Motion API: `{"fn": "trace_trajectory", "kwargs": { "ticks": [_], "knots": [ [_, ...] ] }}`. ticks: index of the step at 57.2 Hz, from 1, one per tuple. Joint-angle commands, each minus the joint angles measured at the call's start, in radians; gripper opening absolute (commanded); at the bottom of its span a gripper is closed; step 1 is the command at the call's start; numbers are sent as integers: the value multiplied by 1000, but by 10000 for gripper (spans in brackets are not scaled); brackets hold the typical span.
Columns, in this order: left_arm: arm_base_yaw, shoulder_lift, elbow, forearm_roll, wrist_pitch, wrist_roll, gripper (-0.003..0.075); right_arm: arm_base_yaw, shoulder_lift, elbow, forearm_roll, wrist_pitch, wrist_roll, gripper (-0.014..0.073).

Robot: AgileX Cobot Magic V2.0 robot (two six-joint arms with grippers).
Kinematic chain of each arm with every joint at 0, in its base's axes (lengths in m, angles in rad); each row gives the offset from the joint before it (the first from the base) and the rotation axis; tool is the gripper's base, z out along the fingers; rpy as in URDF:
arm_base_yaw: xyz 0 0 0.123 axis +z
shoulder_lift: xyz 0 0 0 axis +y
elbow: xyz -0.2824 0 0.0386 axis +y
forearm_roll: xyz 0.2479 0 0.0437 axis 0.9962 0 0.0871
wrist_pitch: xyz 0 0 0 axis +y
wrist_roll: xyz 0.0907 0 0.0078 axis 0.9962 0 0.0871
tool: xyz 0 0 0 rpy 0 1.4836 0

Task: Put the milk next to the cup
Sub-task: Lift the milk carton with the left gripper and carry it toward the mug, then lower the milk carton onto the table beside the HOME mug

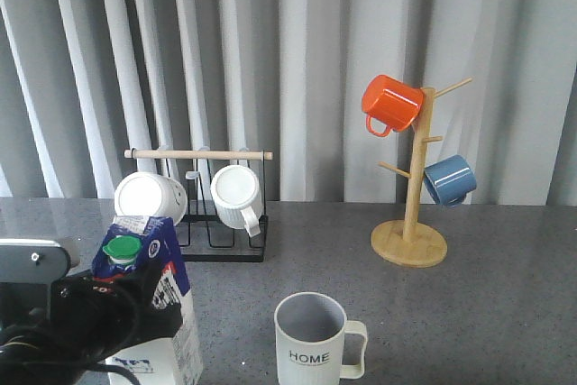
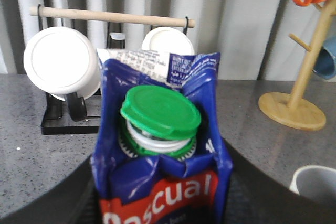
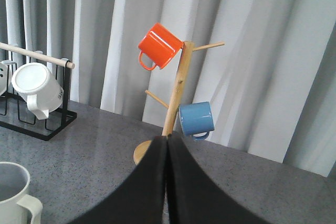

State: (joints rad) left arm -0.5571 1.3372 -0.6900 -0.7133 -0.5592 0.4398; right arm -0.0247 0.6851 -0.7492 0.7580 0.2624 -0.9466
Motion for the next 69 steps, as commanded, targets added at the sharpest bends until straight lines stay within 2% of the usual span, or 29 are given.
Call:
{"fn": "trace_trajectory", "kwargs": {
  "ticks": [1,9,15,23,36,43,50,56,65,69],
  "knots": [
    [-44,-11,-82,-188,-89,213,83,-4,5,-28,5,-48,4,-6],
    [-75,21,-159,-436,-112,434,83,-4,5,-28,5,-48,4,-6],
    [-86,52,-215,-507,-111,478,83,-4,5,-28,5,-50,4,-6],
    [-127,94,-269,-512,-120,485,83,-4,5,-28,5,-50,4,-6],
    [-215,188,-326,-530,-272,497,83,-4,5,-28,5,-50,4,-6],
    [-244,246,-348,-530,-298,518,83,-4,5,-28,5,-50,4,-6],
    [-263,280,-348,-514,-298,483,83,-4,5,-28,5,-50,4,-6],
    [-281,301,-348,-439,-300,472,83,-4,5,-28,5,-50,4,-6],
    [-292,303,-348,-411,-331,353,83,-4,5,-28,5,-50,4,-6],
    [-292,303,-347,-393,-331,346,83,-4,5,-28,5,-50,4,-6]
  ]
}}
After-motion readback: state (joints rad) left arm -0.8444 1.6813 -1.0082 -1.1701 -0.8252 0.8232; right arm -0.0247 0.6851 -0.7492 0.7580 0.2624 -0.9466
